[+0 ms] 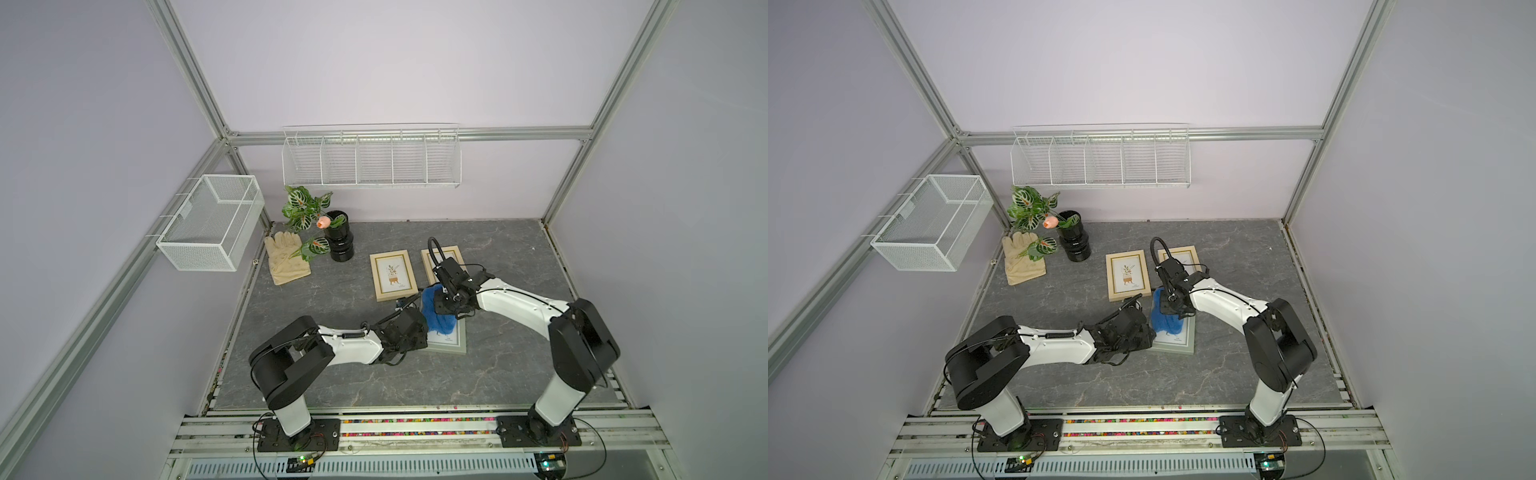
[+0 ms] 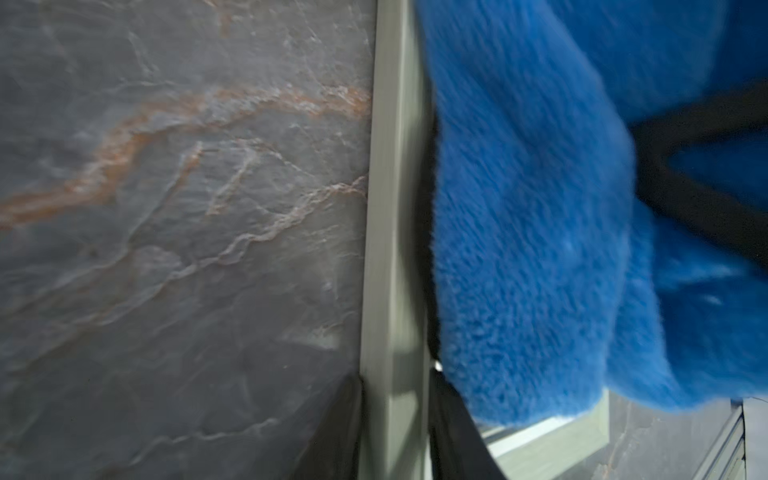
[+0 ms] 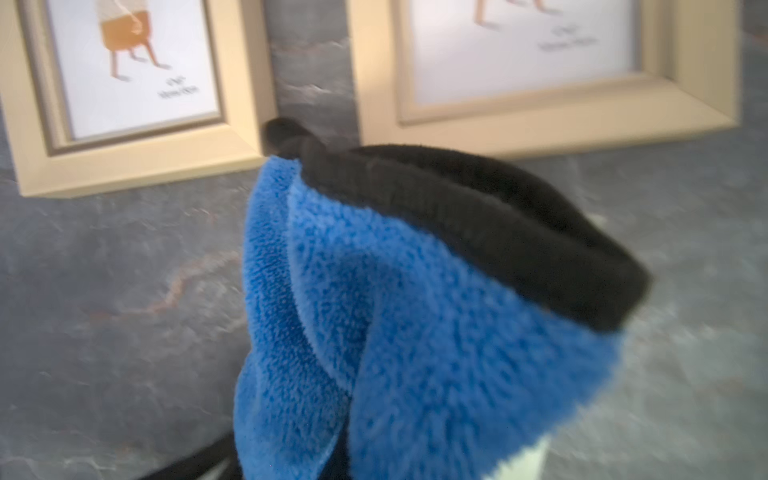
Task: Wipe the picture frame with a cloth
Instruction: Wipe the dirt from the picture frame.
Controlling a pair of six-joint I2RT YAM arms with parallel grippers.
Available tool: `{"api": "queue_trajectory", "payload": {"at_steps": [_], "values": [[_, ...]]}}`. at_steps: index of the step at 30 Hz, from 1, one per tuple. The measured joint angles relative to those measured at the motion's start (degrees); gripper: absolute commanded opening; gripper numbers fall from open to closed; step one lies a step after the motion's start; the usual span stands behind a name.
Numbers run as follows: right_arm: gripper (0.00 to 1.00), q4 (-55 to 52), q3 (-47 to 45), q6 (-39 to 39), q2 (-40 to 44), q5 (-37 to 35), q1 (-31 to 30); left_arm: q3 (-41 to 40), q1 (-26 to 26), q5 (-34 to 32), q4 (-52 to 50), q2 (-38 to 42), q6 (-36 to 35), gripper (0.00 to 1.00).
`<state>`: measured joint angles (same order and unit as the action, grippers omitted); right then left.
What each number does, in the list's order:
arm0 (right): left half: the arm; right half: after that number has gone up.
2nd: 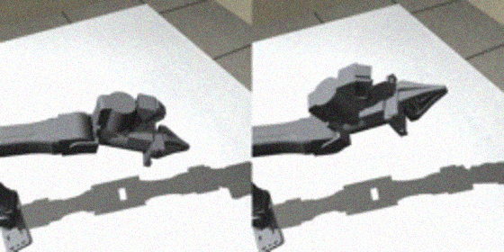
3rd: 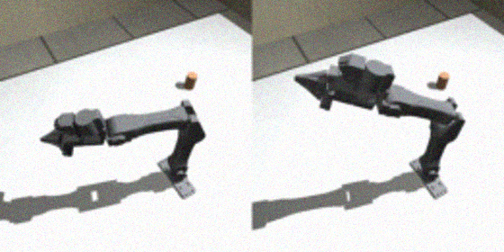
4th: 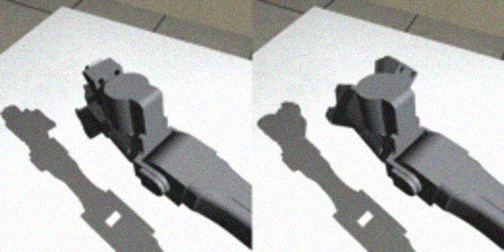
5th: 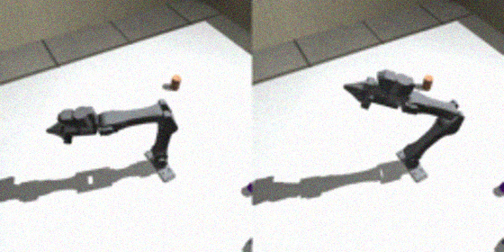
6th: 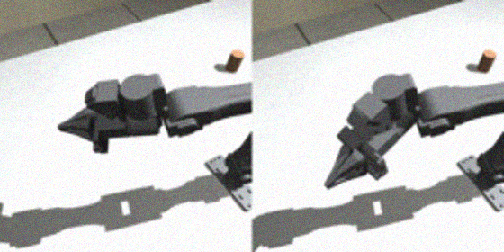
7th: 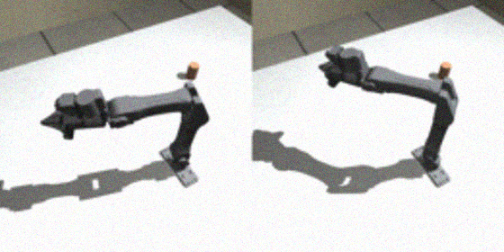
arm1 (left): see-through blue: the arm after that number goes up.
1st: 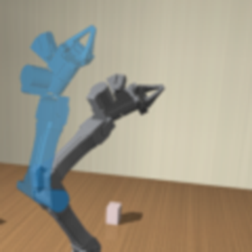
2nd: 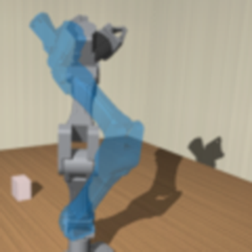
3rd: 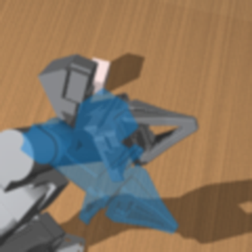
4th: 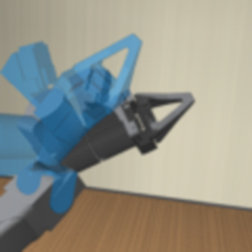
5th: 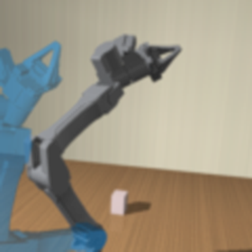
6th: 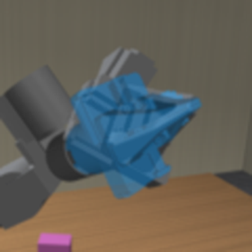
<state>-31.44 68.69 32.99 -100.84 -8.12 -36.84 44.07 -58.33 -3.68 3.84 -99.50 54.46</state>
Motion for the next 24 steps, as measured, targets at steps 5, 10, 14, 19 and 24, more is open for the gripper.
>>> {"api": "queue_trajectory", "payload": {"at_steps": [5, 10, 14, 19, 24], "values": [[0.07, -0.63, -3.89, -0.94, 0.11, -2.93, 1.36, -0.17, -1.79, -0.09, -0.83, 0.52, 1.18, 0.29], [0.07, -1.64, -10.56, -1.84, 6.19, -5.27, 4.31, -0.48, -3.56, 0.15, -0.92, 0.87, 1.75, 0.29], [0.07, -4.07, -12.22, -1.99, 10.95, -8.96, 5.14, -0.52, -4.55, 0.09, -1.53, 1.16, 2.29, 0.29], [0.07, -6.34, -13.55, -2.27, 17.03, -10.69, 5.35, -0.94, -5.92, 0.26, -4.48, 3.04, 3.39, 0.31], [0.07, -5.38, -15.85, -3.69, 27.12, -5.79, 5.35, -1.20, -7.56, 0.68, -14.60, 8.28, 3.30, 0.53]]}}
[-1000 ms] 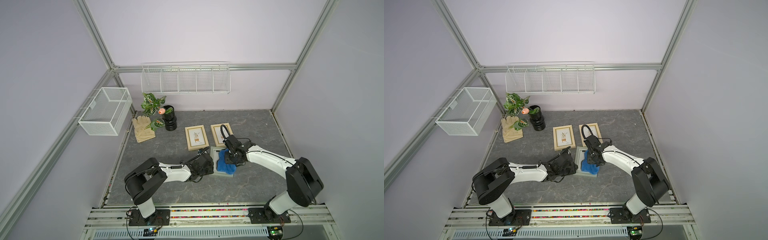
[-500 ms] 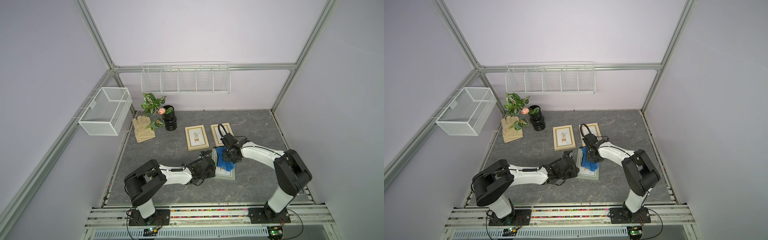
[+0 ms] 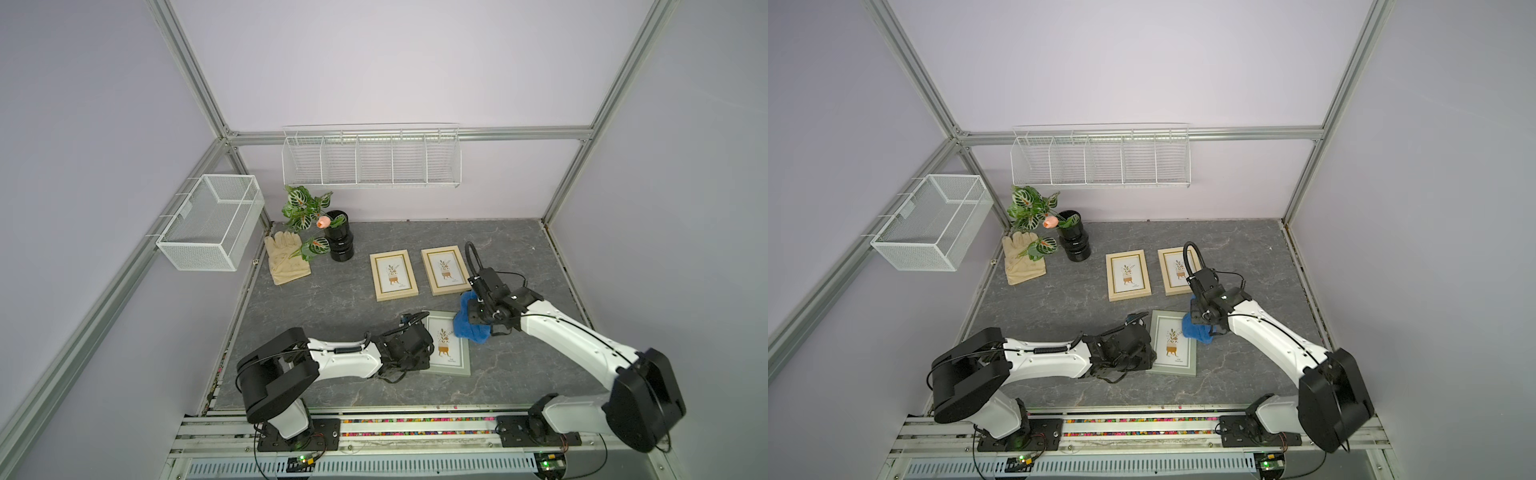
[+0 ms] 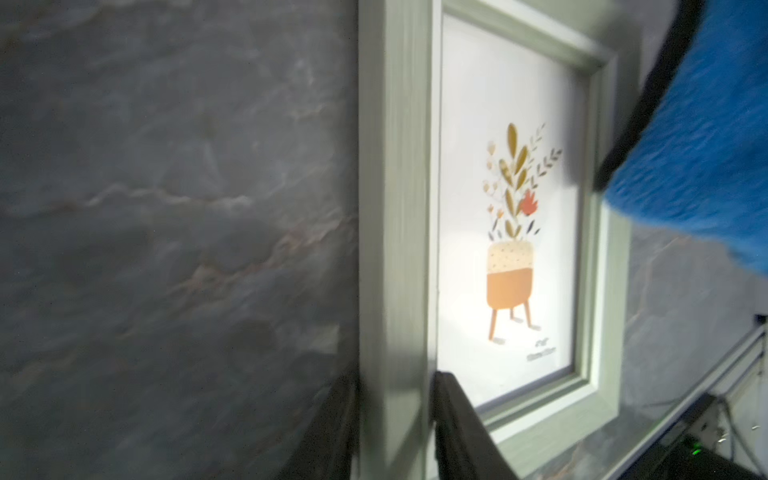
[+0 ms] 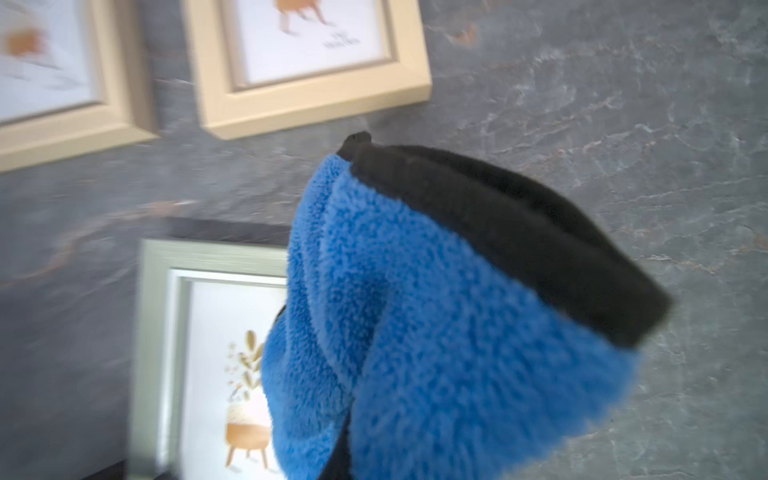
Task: Wipe the picture frame with a cloth
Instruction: Wipe the dirt from the picture frame, then adjust the cleaning item.
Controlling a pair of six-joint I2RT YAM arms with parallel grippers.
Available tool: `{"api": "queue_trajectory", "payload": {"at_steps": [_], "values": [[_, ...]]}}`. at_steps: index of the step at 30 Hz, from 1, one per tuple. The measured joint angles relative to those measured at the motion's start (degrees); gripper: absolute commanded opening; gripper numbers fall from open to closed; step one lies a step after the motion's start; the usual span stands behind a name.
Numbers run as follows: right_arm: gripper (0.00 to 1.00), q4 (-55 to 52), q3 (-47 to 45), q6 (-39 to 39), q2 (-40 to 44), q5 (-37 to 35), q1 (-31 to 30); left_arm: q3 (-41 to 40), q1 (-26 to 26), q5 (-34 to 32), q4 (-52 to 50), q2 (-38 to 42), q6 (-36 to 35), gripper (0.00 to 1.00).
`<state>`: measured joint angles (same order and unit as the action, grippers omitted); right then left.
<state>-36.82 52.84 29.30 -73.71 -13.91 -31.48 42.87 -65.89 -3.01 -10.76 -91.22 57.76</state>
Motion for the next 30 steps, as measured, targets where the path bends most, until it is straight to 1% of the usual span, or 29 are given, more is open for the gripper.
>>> {"api": "queue_trajectory", "payload": {"at_steps": [3, 7, 9, 12, 15, 19, 22, 26, 30], "values": [[0.08, 2.08, -2.71, -0.44, 5.77, 4.24, 0.00, 0.44, -0.48, -0.48, -9.27, 3.39, -0.94, 0.62], [0.09, 4.17, -7.52, -0.28, 11.78, 9.07, 0.00, 1.20, -0.46, -2.56, -19.71, 6.95, -2.69, 0.67], [0.10, 5.51, -10.16, 0.48, 14.78, 11.78, 0.00, 1.22, -0.46, -4.28, -22.73, 10.51, -3.50, 0.71], [0.10, 8.41, -13.79, 2.10, 19.02, 15.56, 0.00, 1.20, -0.46, -7.48, -22.88, 17.81, -4.55, 0.73], [0.10, 11.34, -16.52, 3.85, 22.12, 18.36, 0.00, 1.16, -0.46, -10.82, -20.44, 23.34, -5.90, 0.74], [0.11, 15.26, -19.21, 6.54, 24.48, 21.33, -0.11, 0.72, -0.42, -11.45, -15.02, 26.08, -8.94, 0.74], [0.11, 19.65, -22.05, 9.42, 26.25, 23.54, -0.57, -2.16, -0.42, -9.29, -7.13, 27.67, -11.67, 0.74], [0.11, 24.35, -23.74, 12.76, 26.67, 24.85, -2.82, -6.56, -0.46, -4.48, 3.91, 28.68, -14.86, 0.73], [0.11, 28.39, -23.82, 14.73, 26.53, 25.20, -4.83, -6.99, -0.57, -0.28, 12.61, 27.96, -17.31, 0.73]]}}
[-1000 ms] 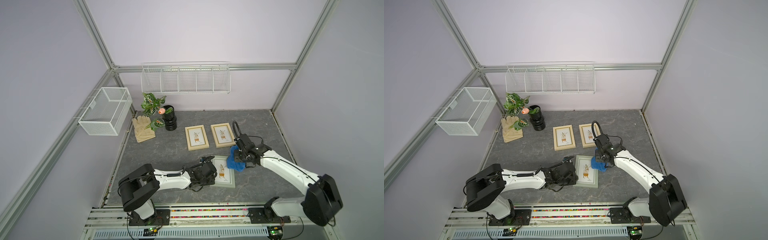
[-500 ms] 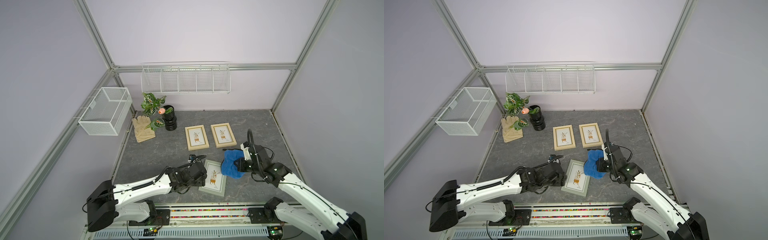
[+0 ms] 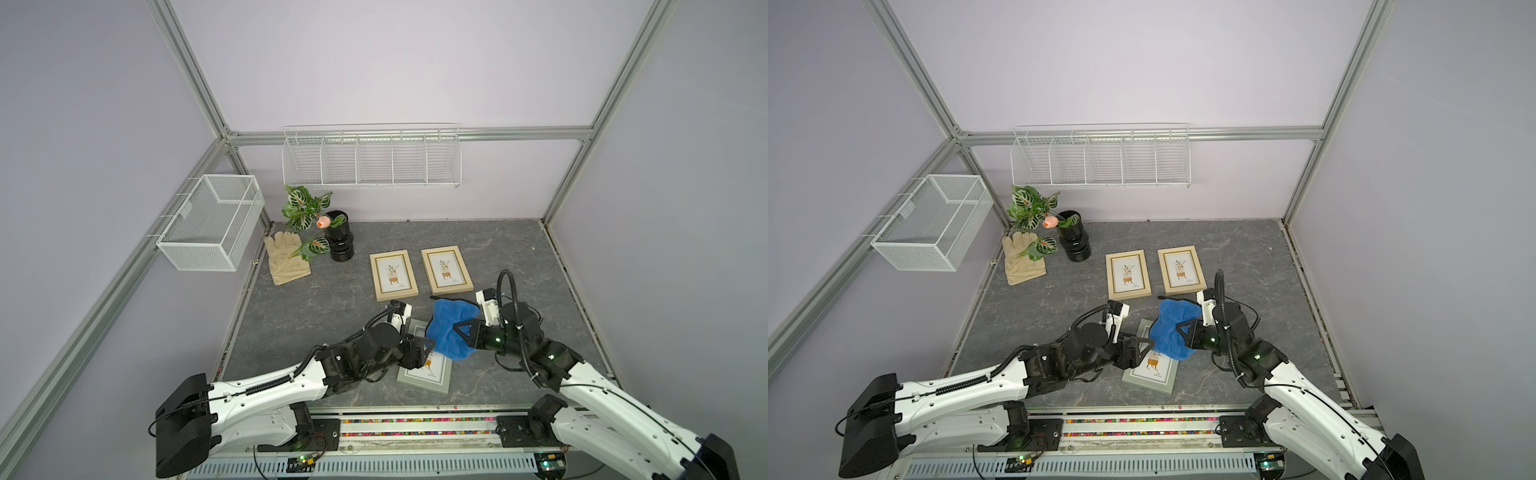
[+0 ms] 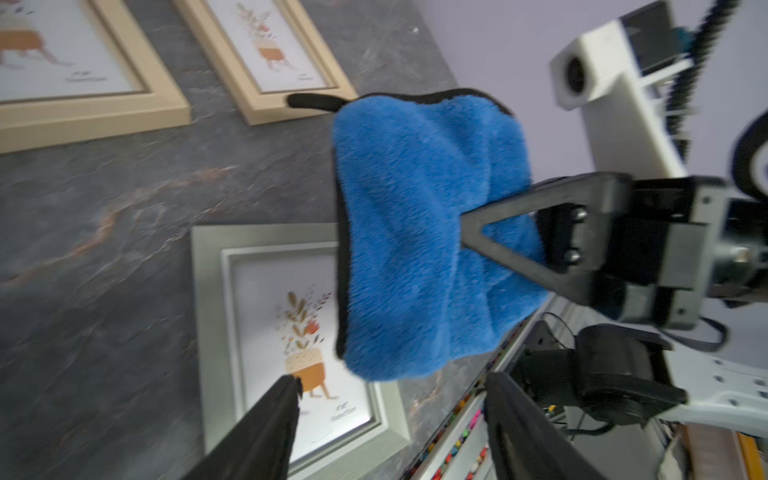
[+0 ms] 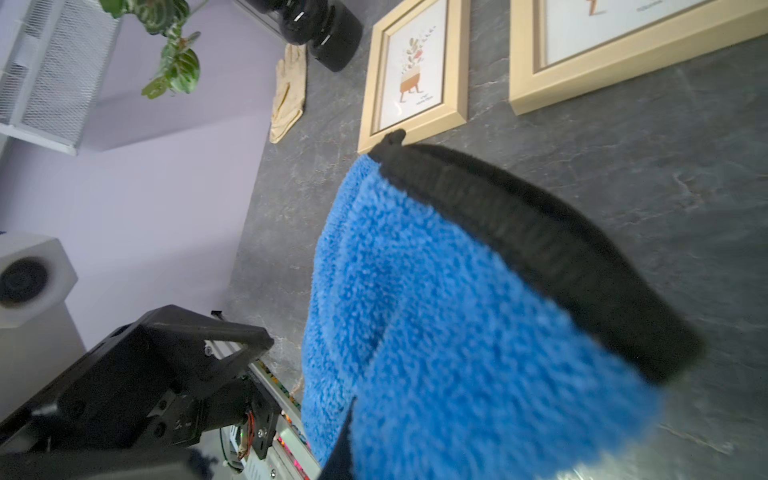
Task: Wipe the picture frame with a cloth
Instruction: Adjust the cleaning item.
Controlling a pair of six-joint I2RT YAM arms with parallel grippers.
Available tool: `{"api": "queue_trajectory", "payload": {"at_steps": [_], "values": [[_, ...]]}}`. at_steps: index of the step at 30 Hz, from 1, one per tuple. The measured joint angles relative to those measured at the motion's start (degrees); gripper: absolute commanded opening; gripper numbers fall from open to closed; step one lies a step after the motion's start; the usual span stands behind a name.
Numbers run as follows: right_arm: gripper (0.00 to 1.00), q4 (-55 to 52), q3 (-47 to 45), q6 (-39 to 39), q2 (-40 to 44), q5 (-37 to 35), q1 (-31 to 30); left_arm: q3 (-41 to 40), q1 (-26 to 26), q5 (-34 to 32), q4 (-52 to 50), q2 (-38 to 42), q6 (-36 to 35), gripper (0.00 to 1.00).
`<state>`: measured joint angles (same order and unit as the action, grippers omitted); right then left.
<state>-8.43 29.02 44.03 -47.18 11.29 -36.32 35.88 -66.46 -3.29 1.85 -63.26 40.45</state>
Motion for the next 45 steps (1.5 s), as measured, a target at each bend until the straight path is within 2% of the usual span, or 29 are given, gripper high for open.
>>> {"api": "queue_trajectory", "payload": {"at_steps": [4, 11, 19, 23, 26, 28, 31, 37, 39, 42, 45], "values": [[0.11, 3.41, 0.00, 1.62, -0.98, 0.42, -1.16, 1.60, 0.00, 1.92, 3.76, -2.47, -1.86, 0.73], [0.11, 9.38, 0.00, 4.79, -2.29, 1.92, -2.62, 4.07, -0.07, 2.27, 3.98, -8.15, -4.46, 0.73], [0.11, 15.32, 0.00, 8.24, -4.92, 3.21, -5.40, 4.09, -0.04, 2.34, 4.35, -9.16, -5.70, 0.73], [0.11, 17.53, 0.00, 9.09, -6.71, 3.02, -6.51, 4.09, -0.04, 2.45, 4.81, -9.57, -6.16, 0.62], [0.12, 18.38, 0.00, 9.35, -7.87, 2.56, -7.04, 4.09, -0.04, 2.73, 4.90, -9.92, -6.29, 0.44], [0.17, 18.91, 0.00, 9.55, -8.37, 2.08, -7.48, 4.09, -0.04, 2.49, 4.81, -9.92, -6.34, 0.30], [0.28, 19.02, 0.02, 9.70, -8.66, 1.44, -7.91, 4.09, -0.07, 1.57, 4.04, -9.92, -5.92, 0.21], [0.74, 12.17, 2.80, 8.24, -8.94, -1.51, -9.20, 4.09, 0.00, -2.78, 0.85, -8.72, -5.11, 0.08], [0.83, 7.32, 4.66, 7.15, -8.90, -3.85, -9.25, 4.07, 1.11, -3.91, -0.66, -7.63, -4.52, 0.04], [0.89, 0.85, 6.88, 5.66, -8.76, -7.98, -9.27, 4.02, 4.50, -5.03, -3.67, -6.54, -3.43, 0.01], [0.90, -5.53, 7.87, 4.48, -8.55, -11.58, -9.27, 4.00, 6.91, -6.88, -8.22, -6.19, -3.04, 0.01]]}}
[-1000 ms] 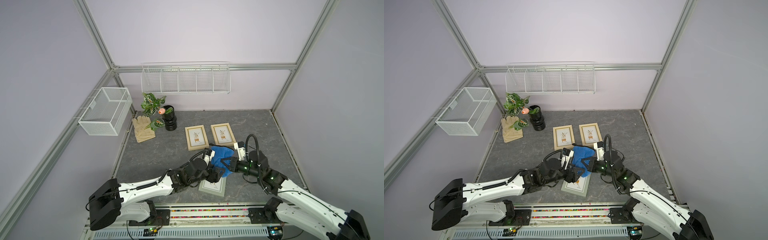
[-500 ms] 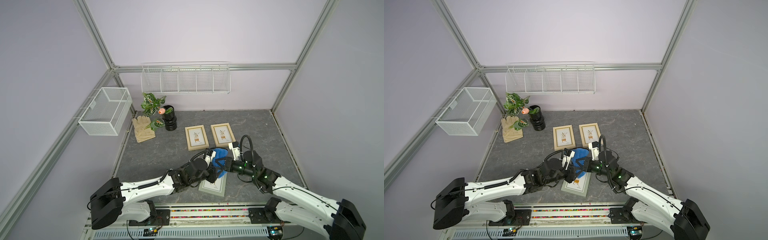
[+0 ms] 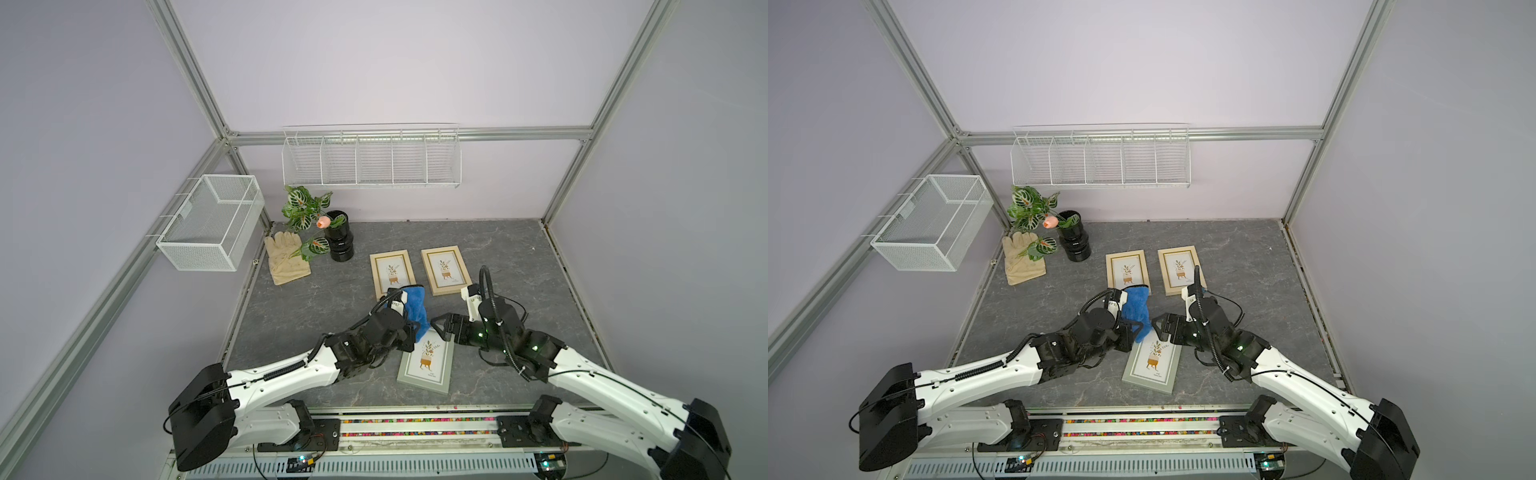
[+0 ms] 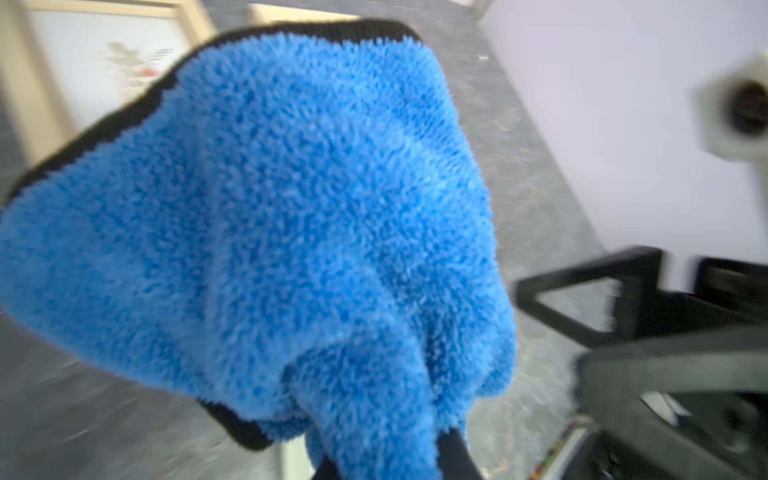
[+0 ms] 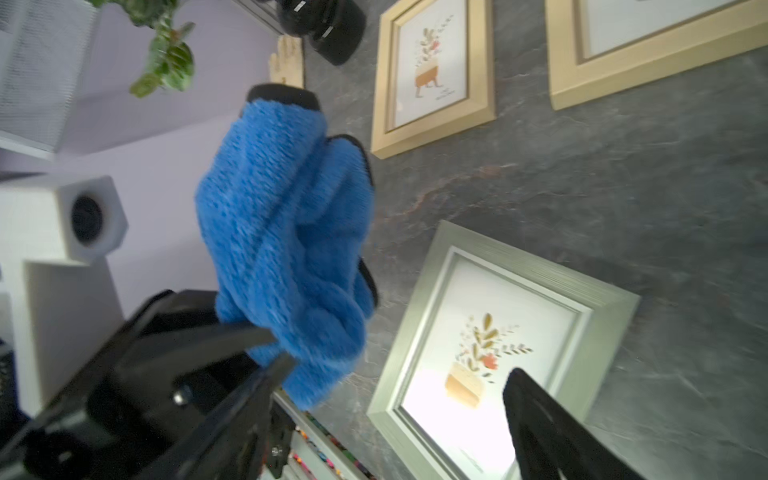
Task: Wipe the picture frame with a cloth
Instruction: Adjust the cleaning item, then wipe the dirt from the picture frame.
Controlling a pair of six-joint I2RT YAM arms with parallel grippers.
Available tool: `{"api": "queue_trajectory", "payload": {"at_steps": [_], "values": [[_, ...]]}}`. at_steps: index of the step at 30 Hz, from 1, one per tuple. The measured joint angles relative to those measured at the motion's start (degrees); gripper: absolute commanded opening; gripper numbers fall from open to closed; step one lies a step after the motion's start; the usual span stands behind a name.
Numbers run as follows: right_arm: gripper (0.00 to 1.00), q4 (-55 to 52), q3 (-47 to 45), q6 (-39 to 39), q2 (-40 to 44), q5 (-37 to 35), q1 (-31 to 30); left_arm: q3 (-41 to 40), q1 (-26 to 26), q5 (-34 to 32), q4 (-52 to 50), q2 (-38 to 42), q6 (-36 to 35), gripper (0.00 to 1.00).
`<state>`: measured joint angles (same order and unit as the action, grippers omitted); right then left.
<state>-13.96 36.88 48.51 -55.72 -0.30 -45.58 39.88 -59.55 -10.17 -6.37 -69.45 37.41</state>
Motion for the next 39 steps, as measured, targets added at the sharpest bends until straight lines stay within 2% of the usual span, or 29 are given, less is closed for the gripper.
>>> {"api": "queue_trajectory", "payload": {"at_steps": [6, 10, 14, 19, 26, 35, 39], "values": [[0.90, -12.98, 0.72, -0.79, 0.02, -6.47, 0.00, 0.02, 0.28, -3.58, -9.44, 0.52, -0.04, 0.00], [0.90, -19.17, 0.74, -0.74, -2.64, -8.15, 0.00, 0.50, 0.28, -3.85, -13.75, 0.33, -0.92, 0.00], [0.88, -20.50, 0.72, -0.74, -8.31, -6.64, 0.00, 0.74, 0.28, -2.40, -14.58, -0.31, -2.14, 0.00], [0.84, -16.26, 0.72, -0.48, -15.98, -0.76, 0.00, 0.74, 0.28, -0.02, -14.27, -0.87, -3.34, 0.00], [0.71, -11.93, 0.98, -0.11, -22.49, 2.64, 0.00, 0.74, 0.28, 2.71, -12.13, -3.52, -3.58, 0.00], [0.43, -10.14, 3.82, -2.27, -27.26, 2.93, 0.00, 0.74, 0.28, 7.52, -6.16, -8.63, -1.42, 0.00], [0.31, -10.93, 5.68, -3.89, -29.40, 1.79, 0.00, 2.54, 0.28, 9.25, -3.89, -13.92, -0.13, 0.00]]}}
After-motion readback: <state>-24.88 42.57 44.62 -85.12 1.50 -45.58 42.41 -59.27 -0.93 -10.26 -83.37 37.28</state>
